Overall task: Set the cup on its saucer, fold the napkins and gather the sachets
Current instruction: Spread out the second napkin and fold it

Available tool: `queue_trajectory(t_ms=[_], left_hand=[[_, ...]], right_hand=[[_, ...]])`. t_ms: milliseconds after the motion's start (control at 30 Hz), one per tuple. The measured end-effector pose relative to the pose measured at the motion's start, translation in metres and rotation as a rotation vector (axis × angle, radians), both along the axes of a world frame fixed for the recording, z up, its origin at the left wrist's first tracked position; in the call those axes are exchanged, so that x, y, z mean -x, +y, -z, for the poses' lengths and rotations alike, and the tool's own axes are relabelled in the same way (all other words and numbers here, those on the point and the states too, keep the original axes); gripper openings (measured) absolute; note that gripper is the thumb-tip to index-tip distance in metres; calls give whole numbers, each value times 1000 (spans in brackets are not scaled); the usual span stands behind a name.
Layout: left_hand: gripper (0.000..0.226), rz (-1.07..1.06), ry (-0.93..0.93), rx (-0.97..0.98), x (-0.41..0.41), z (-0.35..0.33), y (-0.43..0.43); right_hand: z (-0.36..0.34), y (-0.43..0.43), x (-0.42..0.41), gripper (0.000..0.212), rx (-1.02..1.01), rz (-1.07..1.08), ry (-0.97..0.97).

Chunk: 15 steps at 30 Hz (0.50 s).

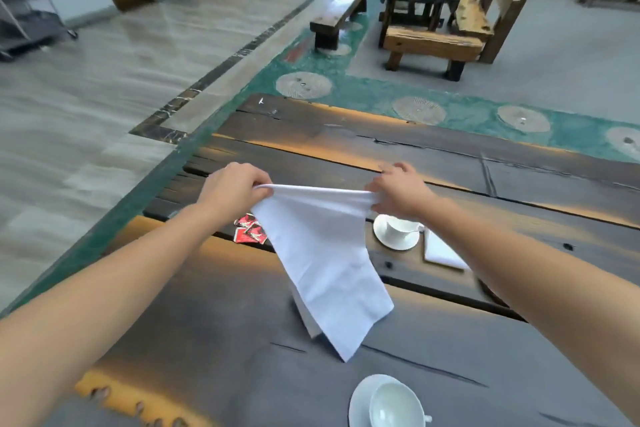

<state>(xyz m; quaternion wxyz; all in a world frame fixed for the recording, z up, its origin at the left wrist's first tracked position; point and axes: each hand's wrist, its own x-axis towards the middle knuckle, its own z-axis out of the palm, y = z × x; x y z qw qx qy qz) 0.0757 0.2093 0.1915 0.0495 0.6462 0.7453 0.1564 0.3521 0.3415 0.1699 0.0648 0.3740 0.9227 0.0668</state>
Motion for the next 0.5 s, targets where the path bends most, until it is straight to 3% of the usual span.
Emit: queue_trajectory(t_ms=[133, 334, 434, 500], left_hand=[[13, -111, 15, -133, 50, -43, -6], [16, -296, -32, -379, 122, -110, -32], [12, -291, -23, -376, 138, -122, -51], [8, -252, -33, -311, 138, -117, -61]], right_hand=[[-46, 22, 37, 19, -143, 12, 198], [-115, 46, 73, 18, -231, 29, 519], [-123, 45, 78, 21, -204, 36, 734], [-118, 37, 76, 15, -83, 54, 810]])
